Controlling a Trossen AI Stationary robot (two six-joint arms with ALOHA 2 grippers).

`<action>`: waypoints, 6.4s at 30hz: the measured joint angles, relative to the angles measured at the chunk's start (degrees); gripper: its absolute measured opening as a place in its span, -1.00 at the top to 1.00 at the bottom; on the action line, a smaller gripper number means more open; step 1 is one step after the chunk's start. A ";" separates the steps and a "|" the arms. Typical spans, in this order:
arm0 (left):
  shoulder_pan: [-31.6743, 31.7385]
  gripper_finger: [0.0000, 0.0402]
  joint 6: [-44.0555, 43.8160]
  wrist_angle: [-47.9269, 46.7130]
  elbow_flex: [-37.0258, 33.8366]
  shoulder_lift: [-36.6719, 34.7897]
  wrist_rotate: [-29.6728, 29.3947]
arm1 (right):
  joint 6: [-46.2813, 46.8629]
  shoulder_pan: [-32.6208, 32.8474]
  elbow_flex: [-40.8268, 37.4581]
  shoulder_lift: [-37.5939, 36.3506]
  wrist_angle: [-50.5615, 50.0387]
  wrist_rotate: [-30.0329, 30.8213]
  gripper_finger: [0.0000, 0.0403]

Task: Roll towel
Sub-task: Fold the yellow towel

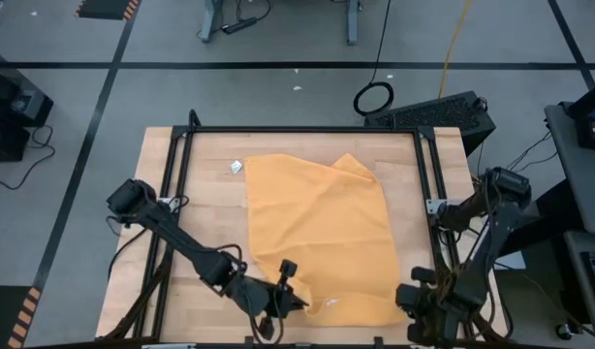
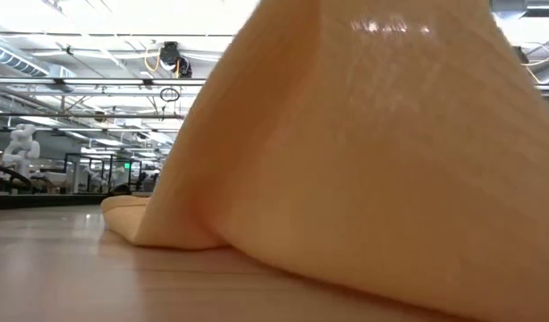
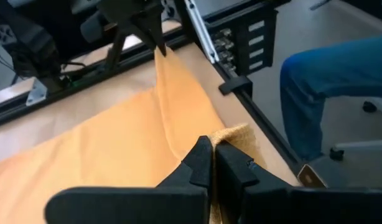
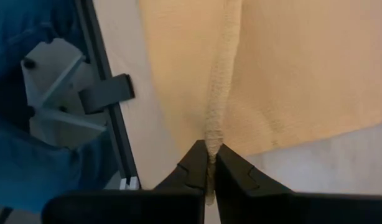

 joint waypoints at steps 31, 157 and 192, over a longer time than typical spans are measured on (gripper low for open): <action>0.00 0.95 -6.00 -0.70 -0.02 1.83 1.31 | 12.24 -5.48 6.34 1.06 -17.85 21.50 0.07; 49.24 0.19 -19.98 -38.95 -20.50 -0.29 -11.64 | -82.71 -106.91 -3.45 14.04 26.90 -10.88 0.73; 44.19 0.19 -24.12 -45.20 -18.67 -0.38 -11.54 | -85.24 -108.70 3.51 19.39 25.79 -11.85 0.73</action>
